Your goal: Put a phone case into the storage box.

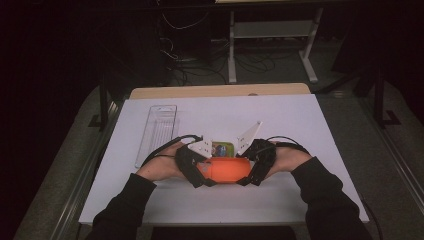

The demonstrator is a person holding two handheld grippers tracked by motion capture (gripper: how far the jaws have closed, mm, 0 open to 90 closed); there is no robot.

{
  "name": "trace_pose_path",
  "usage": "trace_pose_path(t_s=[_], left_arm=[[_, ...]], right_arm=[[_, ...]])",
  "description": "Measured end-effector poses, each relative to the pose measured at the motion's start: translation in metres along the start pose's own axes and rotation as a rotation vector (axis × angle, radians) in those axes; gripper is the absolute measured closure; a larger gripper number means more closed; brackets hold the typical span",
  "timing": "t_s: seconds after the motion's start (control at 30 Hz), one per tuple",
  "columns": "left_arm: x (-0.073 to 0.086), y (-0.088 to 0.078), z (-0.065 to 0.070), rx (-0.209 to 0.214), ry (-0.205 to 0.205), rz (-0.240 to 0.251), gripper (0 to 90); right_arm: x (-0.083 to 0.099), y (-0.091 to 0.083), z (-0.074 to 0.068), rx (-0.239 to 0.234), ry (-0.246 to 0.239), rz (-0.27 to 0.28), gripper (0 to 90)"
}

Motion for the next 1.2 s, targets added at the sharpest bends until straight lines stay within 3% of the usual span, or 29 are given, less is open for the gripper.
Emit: trace_pose_path(t_s=[0.13,0.23,0.4,0.47,0.67,0.73,0.83,0.87,0.9,1.07,1.2], left_arm=[[0.0,-0.002,-0.003,-0.018,-0.019,0.002,15.5],[0.0,-0.003,-0.004,-0.022,-0.046,0.019,15.5],[0.003,-0.001,-0.008,-0.079,-0.096,0.007,15.5],[0.003,-0.001,-0.008,-0.098,-0.103,0.01,15.5],[0.003,0.003,-0.008,-0.148,-0.181,-0.002,15.5],[0.004,0.004,-0.009,-0.178,-0.201,-0.007,15.5],[0.004,0.005,-0.011,-0.229,-0.259,-0.004,15.5],[0.004,0.004,-0.012,-0.244,-0.263,-0.005,15.5],[0.004,0.003,-0.013,-0.248,-0.266,-0.011,15.5],[0.004,0.001,-0.012,-0.285,-0.322,0.04,15.5],[0.005,-0.001,-0.015,-0.32,-0.344,0.063,15.4]], right_arm=[[0.002,-0.003,0.001,0.014,0.024,0.006,4.2],[0.005,-0.01,0.004,0.053,0.052,0.017,3.7],[0.015,-0.022,0.01,0.12,0.113,0.06,4.2],[0.02,-0.027,0.012,0.143,0.144,0.086,4.3],[0.035,-0.034,0.015,0.207,0.232,0.092,4.3],[0.038,-0.037,0.014,0.247,0.296,0.106,4.3],[0.043,-0.037,0.013,0.272,0.34,0.113,4.7],[0.044,-0.037,0.01,0.278,0.383,0.121,4.6],[0.045,-0.036,0.009,0.287,0.394,0.126,4.6],[0.056,-0.03,0.006,0.351,0.448,0.13,3.5],[0.063,-0.023,0.002,0.394,0.524,0.191,3.7]])
Point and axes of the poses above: each handheld gripper's, and its own axes: y roughly forward along the jaws, x roughly out of its underside, z roughly to its right, the point moved 3 cm from there along y, roughly forward along the jaws, and after that the axes turned 8 degrees about -y, right-handed, at the moved point
